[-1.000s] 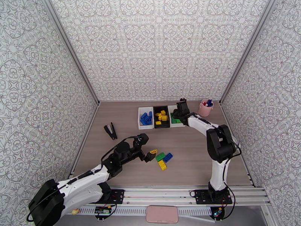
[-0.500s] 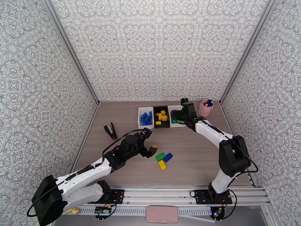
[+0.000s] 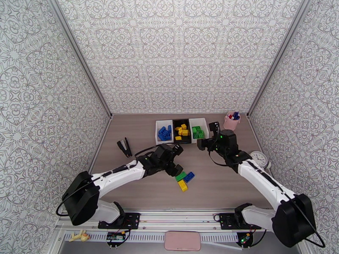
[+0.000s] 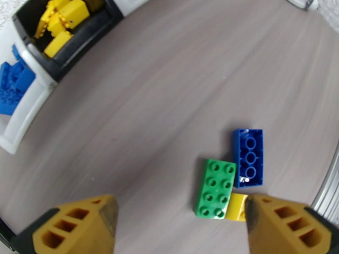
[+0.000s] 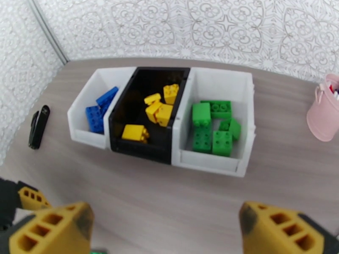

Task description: Sort the legos into containers by color

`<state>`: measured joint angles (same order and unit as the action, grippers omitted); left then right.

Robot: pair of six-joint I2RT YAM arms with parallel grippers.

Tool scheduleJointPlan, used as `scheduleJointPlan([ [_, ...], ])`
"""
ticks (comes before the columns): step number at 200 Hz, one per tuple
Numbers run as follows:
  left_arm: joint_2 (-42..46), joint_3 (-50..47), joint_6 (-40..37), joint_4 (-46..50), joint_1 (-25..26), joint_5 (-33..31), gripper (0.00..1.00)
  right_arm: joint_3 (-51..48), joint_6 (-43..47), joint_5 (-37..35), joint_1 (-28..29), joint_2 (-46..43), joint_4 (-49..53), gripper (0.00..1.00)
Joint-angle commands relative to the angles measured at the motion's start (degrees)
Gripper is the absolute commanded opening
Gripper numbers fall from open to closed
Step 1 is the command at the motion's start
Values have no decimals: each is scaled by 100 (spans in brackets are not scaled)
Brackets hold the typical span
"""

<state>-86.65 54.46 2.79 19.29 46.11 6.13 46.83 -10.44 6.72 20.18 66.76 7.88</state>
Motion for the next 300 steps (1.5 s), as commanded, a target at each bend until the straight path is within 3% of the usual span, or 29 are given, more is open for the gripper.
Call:
scheduleJointPlan([
  [1, -394, 411, -135, 470, 126, 361, 79, -315, 210, -12, -6, -362, 486, 94],
  [32, -978, 750, -226, 687, 231, 419, 71, -646, 197, -328, -6, -717, 648, 94],
  [63, -1354, 976, -336, 977, 258, 775, 71, -775, 174, -454, -6, -799, 653, 94],
  [112, -1334, 912, -356, 1076, 284, 770, 62, -810, 200, -473, -7, -723, 621, 94],
  [300, -1686, 898, -858, 1155, 311, 166, 61, -837, 220, -456, -11, -560, 493, 94],
])
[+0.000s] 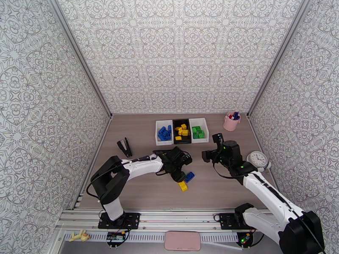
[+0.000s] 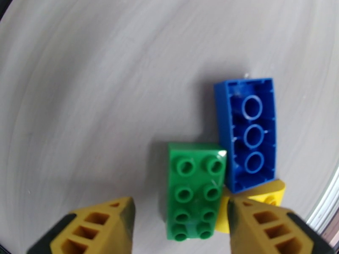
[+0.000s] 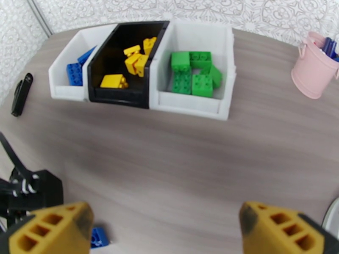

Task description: Sort the legos into containers by color

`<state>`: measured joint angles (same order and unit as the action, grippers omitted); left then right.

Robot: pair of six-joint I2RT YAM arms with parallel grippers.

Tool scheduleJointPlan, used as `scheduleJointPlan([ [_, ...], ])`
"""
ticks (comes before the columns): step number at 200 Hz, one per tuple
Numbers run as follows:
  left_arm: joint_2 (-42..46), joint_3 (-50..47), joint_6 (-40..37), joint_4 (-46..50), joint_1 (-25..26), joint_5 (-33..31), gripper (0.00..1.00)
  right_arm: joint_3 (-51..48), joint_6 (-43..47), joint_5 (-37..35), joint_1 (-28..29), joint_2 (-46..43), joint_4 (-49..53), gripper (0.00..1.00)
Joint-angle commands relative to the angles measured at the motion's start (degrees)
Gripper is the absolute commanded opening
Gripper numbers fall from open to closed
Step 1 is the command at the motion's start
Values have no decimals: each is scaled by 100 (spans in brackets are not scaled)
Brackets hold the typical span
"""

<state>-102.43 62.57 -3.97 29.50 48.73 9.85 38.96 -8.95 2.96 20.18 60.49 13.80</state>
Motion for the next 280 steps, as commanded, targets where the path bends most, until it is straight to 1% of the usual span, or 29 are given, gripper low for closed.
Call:
scheduleJointPlan([
  [1, -109, 88, -187, 131, 53, -209, 61, -48, 74, -83, -9, 72, -98, 94],
  [47, -239, 160, -215, 166, 102, -338, 59, -3, 90, -59, -10, 161, -148, 94],
  [61, -284, 187, -212, 179, 126, -390, 57, 6, 86, -59, -7, 173, -144, 94],
  [65, -284, 193, -210, 176, 125, -395, 55, 15, 86, -54, -6, 170, -142, 94],
  [69, -285, 201, -202, 179, 126, -395, 51, 8, 89, -49, -7, 169, -145, 94],
  [81, -260, 207, -192, 162, 129, -389, 45, 27, 78, -33, -6, 156, -133, 94],
  [119, 3, 149, -151, -30, 122, -416, 42, 42, 58, -14, -6, 37, -63, 94],
  [139, 366, -79, -68, -634, 98, -437, 41, 15, 10, -15, -6, -103, -69, 94],
  [146, 474, -161, 20, -905, 72, -426, 36, 2, -9, -22, -6, -162, -74, 94],
  [157, 601, -249, 221, -1355, 10, -439, 34, -34, -43, -30, -8, -230, -118, 94],
  [165, 665, -286, 338, -1653, -28, -427, 35, -59, -70, -55, -6, -273, -143, 94],
  [173, 705, -308, 432, -1962, -60, -465, 38, -78, -114, -77, -6, -319, -163, 94],
  [189, 697, -264, 611, -2517, -150, -472, 38, -116, -190, -126, -6, -391, -201, 94],
  [216, 422, -5, 850, -3285, -381, -591, 35, -191, -290, -198, -8, -539, -262, 94],
  [242, -12, 444, 1146, -3902, -577, -690, 33, -264, -376, -237, -6, -634, -290, 94],
  [280, -923, 1442, 1216, -4280, -798, -650, 32, -319, -474, -197, -6, -647, -341, 94],
])
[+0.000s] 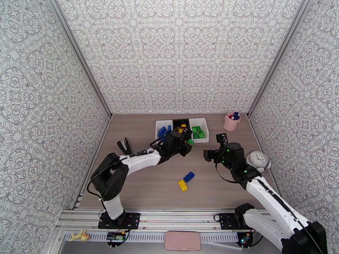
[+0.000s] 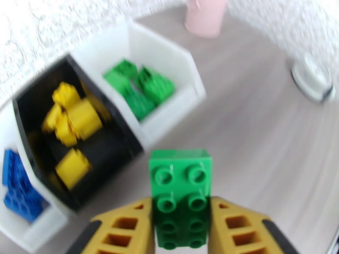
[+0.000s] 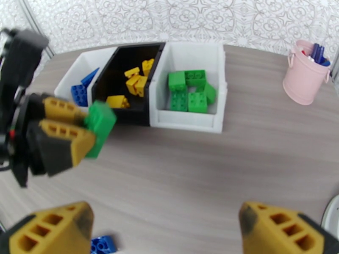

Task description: Sort the legos into containers by color

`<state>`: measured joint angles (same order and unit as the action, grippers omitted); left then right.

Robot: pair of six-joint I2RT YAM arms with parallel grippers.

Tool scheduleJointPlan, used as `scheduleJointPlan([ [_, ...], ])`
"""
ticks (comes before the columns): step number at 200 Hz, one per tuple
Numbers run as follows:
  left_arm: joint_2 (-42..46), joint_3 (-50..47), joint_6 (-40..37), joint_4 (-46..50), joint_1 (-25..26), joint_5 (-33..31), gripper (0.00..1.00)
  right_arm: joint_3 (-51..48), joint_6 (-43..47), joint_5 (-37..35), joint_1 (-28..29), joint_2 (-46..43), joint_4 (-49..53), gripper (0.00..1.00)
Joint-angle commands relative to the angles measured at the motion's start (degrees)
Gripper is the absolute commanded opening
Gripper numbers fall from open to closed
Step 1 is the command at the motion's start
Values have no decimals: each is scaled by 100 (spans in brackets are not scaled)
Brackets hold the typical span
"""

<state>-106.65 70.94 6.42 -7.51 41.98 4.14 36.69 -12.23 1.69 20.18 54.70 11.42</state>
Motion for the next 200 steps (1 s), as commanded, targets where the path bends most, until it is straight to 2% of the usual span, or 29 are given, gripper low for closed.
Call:
scheduleJointPlan([
  [1, -525, 631, 181, -583, -130, -80, 32, -91, -151, -71, -6, -66, -100, 94],
  [97, -2653, 3167, 267, -429, -575, 289, 32, -43, -228, -49, -6, -83, -53, 94],
  [126, -2920, 3658, 205, -239, -611, 371, 42, -41, -227, -68, -6, -120, 1, 94],
  [162, -2618, 3501, 184, -315, -603, 440, 54, -37, -236, -61, -6, -180, 75, 94],
  [200, -1610, 2371, 127, -730, -585, 430, 65, 111, -179, 69, -12, -10, 296, 94],
])
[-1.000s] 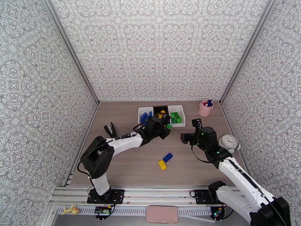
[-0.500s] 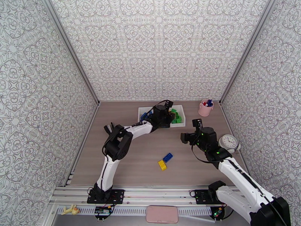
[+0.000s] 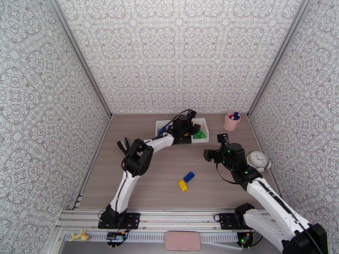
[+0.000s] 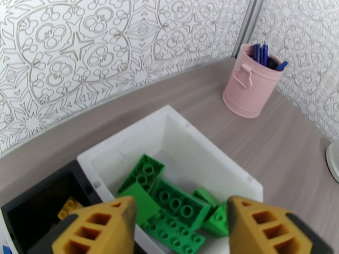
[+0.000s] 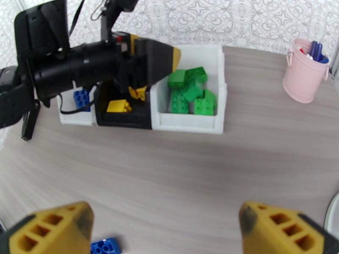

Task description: Sort the legos into containers by color

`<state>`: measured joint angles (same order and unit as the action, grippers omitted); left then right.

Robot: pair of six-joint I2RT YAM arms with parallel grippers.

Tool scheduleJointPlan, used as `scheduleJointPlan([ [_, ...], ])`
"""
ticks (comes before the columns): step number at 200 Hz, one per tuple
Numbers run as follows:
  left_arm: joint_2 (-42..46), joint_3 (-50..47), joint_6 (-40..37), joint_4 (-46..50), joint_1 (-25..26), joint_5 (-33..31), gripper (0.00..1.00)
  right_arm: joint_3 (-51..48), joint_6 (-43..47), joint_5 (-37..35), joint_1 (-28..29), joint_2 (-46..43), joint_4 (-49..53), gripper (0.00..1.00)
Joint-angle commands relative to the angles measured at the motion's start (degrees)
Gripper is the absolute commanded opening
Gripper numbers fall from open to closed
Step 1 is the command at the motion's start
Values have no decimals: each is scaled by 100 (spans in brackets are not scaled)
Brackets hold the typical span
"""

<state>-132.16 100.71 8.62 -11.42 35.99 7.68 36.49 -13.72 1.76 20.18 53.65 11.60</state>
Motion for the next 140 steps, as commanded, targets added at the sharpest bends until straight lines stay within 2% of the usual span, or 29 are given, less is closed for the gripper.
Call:
scheduleJointPlan([
  [1, 974, -649, -96, -350, 14, 76, 66, 139, -28, 62, -13, 103, 289, 94],
  [45, 2555, -2689, -177, -745, 27, -106, 81, 255, 17, -56, 157, 340, 616, 94],
  [80, 3971, -4202, -178, -736, -10, -242, 89, 366, 57, -278, 676, 729, 900, 94],
  [115, 5413, -5408, -428, -190, -39, -361, 93, 627, 82, -525, 1304, 1347, 1183, 94],
  [140, 6562, -6021, -519, 504, -82, -200, 95, 948, 38, -798, 1855, 2012, 1393, 94],
])
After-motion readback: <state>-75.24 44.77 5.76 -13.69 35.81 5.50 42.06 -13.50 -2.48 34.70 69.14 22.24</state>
